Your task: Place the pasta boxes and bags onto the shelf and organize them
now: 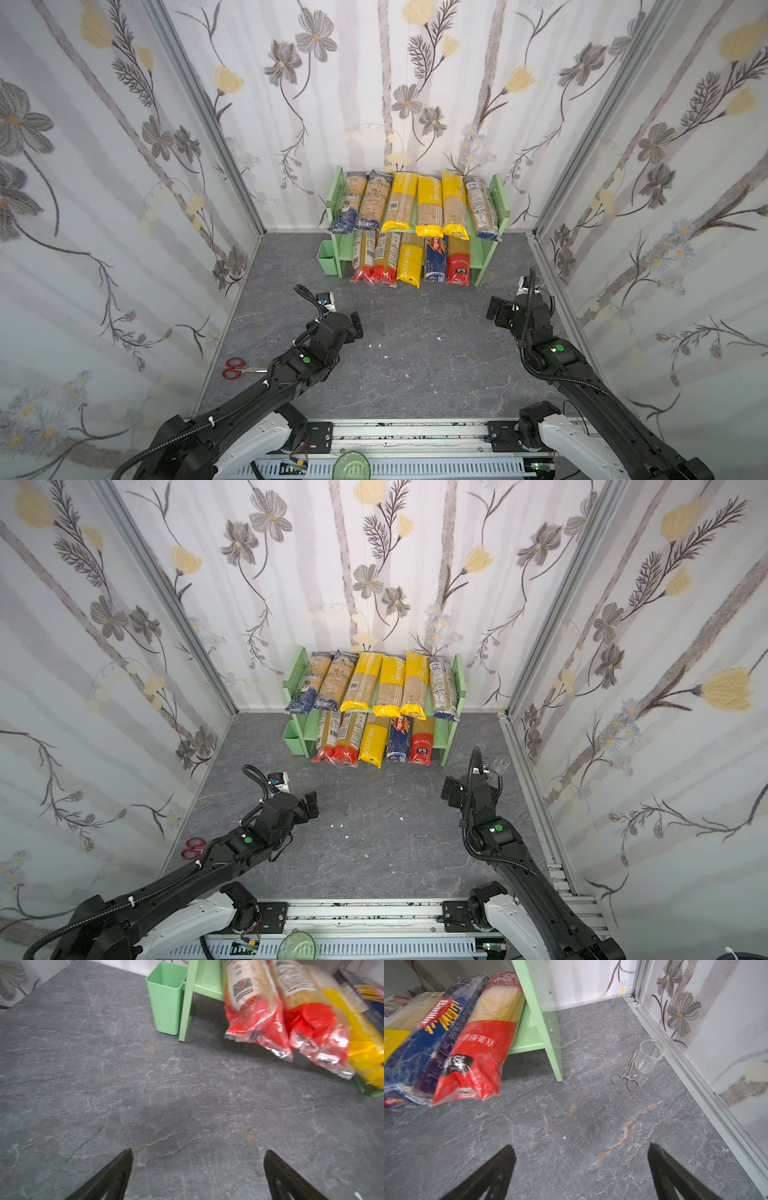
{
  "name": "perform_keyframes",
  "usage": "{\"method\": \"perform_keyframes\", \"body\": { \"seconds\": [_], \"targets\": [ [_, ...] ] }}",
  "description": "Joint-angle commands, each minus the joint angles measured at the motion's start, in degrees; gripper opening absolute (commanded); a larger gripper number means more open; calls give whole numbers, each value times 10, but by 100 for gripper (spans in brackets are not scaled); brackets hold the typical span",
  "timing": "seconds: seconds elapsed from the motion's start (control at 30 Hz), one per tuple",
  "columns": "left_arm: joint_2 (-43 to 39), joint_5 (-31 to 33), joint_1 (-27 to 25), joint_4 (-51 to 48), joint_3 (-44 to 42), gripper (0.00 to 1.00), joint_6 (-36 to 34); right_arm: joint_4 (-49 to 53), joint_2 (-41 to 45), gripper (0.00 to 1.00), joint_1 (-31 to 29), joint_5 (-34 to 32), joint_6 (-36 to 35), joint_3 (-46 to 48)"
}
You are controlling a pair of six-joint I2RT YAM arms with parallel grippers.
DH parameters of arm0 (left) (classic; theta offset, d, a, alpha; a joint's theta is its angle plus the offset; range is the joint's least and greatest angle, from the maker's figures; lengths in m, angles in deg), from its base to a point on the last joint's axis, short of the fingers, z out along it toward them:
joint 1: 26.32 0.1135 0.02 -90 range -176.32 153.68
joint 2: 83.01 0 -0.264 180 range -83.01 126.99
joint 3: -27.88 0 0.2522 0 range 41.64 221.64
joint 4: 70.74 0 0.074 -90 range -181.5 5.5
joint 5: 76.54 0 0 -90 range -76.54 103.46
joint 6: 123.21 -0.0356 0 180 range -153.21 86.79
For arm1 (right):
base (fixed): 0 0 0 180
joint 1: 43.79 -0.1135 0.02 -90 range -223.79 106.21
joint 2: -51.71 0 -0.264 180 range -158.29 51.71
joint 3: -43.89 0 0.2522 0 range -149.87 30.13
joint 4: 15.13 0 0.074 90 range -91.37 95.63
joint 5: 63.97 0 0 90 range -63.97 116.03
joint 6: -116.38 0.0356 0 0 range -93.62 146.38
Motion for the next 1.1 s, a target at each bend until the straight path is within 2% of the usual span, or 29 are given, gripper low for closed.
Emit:
{"method": "perform_keyframes", "body": {
  "seconds": [0.0, 0.2, 0.33, 0.43, 0.53, 0.67, 0.87, 1.07],
  "targets": [
    [22, 15, 20, 27, 6, 100, -22, -40, -7, 100, 13, 15, -8, 16],
    [59, 3, 75, 66, 24, 100, -54, -84, 2, 100, 33, -8, 2, 57],
    [87, -15, 123, 141, 23, 100, -105, -107, -8, 100, 63, 0, -6, 63],
    [111, -41, 156, 216, 17, 100, -157, -144, -21, 100, 76, 12, -13, 80],
    [131, -93, 192, 268, 17, 100, -189, -169, -24, 100, 78, 21, -18, 86],
    [157, -138, 238, 329, 17, 100, -226, -237, -12, 100, 86, -4, -38, 103],
    [211, -187, 299, 406, 6, 100, -229, -340, -28, 100, 98, -16, -85, 141],
    [245, -212, 333, 495, -15, 100, -229, -439, -71, 100, 99, -26, -80, 182]
  ]
}}
